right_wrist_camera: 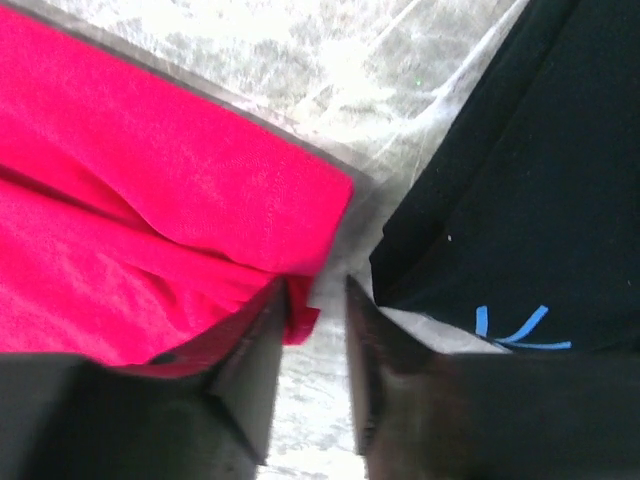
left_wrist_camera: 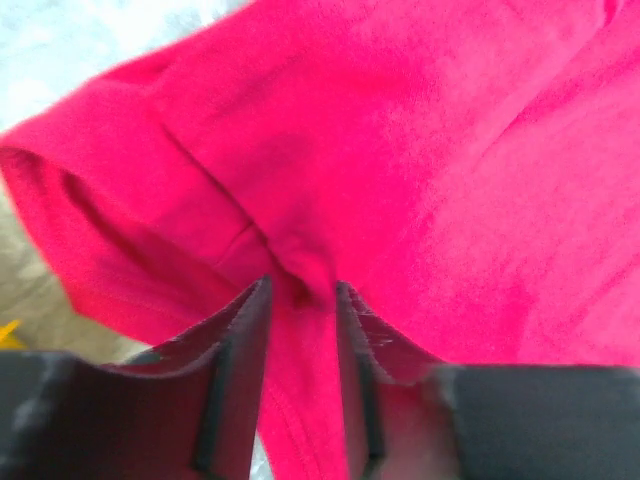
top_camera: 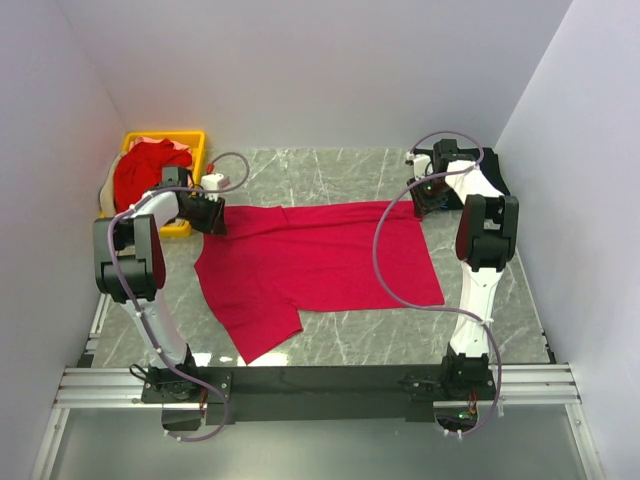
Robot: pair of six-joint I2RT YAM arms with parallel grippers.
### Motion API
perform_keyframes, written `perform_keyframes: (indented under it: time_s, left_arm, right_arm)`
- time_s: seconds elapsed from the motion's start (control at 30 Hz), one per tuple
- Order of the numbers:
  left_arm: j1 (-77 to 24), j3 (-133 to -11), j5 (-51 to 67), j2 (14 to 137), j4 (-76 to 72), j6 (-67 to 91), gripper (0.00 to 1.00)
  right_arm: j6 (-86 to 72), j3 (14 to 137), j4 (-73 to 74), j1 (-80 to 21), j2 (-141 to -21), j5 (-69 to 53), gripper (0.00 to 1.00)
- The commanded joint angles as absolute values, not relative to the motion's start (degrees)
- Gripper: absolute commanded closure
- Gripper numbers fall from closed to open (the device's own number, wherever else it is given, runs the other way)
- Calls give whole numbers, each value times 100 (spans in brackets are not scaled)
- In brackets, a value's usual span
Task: Fold and stack the t-shirts
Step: Fold the tshirt
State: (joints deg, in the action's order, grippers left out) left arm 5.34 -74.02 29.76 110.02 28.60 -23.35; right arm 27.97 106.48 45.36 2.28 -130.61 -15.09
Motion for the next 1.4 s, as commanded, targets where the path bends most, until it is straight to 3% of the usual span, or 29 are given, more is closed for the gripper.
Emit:
perform_keyframes:
  time_s: [0.0,0.13,0.47,0.83,1.0,1.07,1.2,1.37]
  left_arm:
    - [659,-7778,3233,10653,3094,-2558,60]
    - [659,-8286,3225,10660,2979,-2268,54]
    - [422,-9957,3006,12083,2935,-1749,50]
    - [237,-9959,3208,12472,3251,-1907,48]
    - [229,-9783,3366,12349,3358,-2056,56]
    - [229,-9712,3401,12287,3418,-2083,65]
    - [229,-9800,3507,12331,3638,-2197,69]
    - [229,-9703,3647,12129,3639,-2285,89]
  right_arm:
    - [2962,10591,4755,211,-12516,-1467,58]
    - [2945,10880,4833,202,-12322,-1661,51]
    - [2698,12049,5396,26,-12946,-1907,50]
    - [2962,11760,5493,-264,-13105,-1740,42]
    - [3023,11751,5546,-264,-13122,-1749,42]
    - [3032,11742,5546,-272,-13131,-1740,42]
    - [3050,11768,5546,-264,-13157,-1679,42]
    - [3102,11716,5546,-264,-13113,-1635,42]
